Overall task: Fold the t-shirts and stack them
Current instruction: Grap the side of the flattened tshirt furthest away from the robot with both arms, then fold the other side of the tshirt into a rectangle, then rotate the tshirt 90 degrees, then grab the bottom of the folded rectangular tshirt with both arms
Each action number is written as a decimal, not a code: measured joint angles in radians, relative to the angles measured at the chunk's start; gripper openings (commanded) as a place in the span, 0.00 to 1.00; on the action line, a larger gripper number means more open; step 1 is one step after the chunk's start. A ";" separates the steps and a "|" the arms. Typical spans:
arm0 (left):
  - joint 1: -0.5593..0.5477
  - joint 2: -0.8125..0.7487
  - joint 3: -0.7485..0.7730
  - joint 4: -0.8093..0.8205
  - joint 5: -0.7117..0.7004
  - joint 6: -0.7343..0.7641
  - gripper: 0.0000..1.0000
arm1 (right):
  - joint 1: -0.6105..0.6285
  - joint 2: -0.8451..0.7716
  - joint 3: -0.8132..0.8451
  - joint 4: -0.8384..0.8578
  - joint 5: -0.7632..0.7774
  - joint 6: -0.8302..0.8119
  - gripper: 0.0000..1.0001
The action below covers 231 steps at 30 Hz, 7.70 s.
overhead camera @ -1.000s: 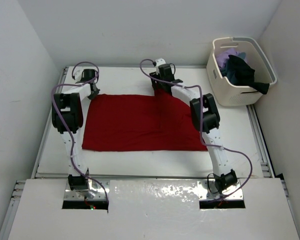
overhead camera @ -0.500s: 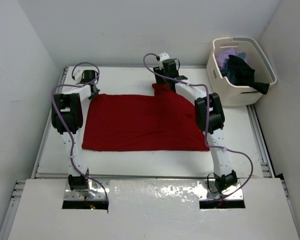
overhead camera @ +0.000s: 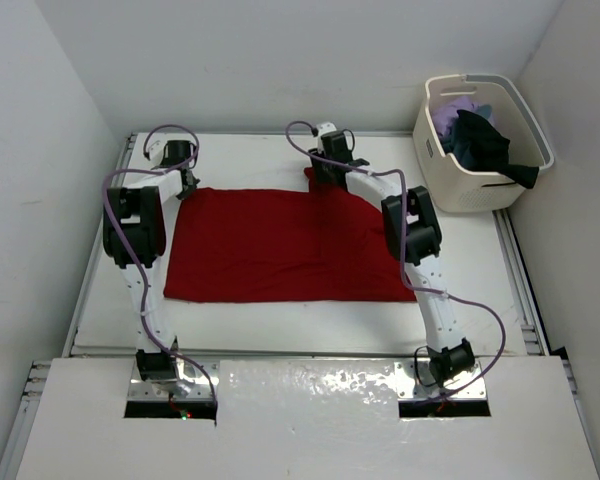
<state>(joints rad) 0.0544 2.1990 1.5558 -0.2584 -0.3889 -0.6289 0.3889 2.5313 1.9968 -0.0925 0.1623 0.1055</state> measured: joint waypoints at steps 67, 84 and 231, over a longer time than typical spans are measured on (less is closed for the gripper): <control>-0.068 -0.727 -0.658 -0.147 -0.129 -0.143 0.00 | 0.112 -1.445 -1.260 -0.238 0.325 -0.135 0.00; -0.068 -0.801 -0.726 -0.366 -0.170 -0.224 1.00 | 0.150 -1.505 -1.417 -0.404 0.244 0.045 0.90; -0.386 -1.136 -1.122 -0.304 0.328 -0.214 0.79 | 0.888 -0.991 -1.175 -0.068 -0.073 -0.268 0.98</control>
<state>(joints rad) -0.3317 1.0626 0.4339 -0.5629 -0.0612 -0.8429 1.2774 1.5402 0.8223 -0.1608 0.0891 -0.1627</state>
